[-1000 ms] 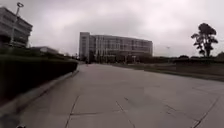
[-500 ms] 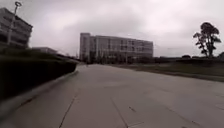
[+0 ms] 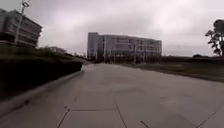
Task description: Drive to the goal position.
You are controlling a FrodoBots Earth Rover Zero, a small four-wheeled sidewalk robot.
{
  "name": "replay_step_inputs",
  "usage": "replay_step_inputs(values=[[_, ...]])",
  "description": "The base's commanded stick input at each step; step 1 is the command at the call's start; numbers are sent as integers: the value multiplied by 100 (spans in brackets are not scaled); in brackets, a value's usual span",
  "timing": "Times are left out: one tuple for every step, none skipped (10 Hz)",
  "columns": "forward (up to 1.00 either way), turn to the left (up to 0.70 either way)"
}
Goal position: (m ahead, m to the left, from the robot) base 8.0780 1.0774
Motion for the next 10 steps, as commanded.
replay_step_inputs(values=[[70,0],[70,0],[70,0],[70,0],[70,0],[70,6],[70,18],[70,31],[70,19],[70,0]])
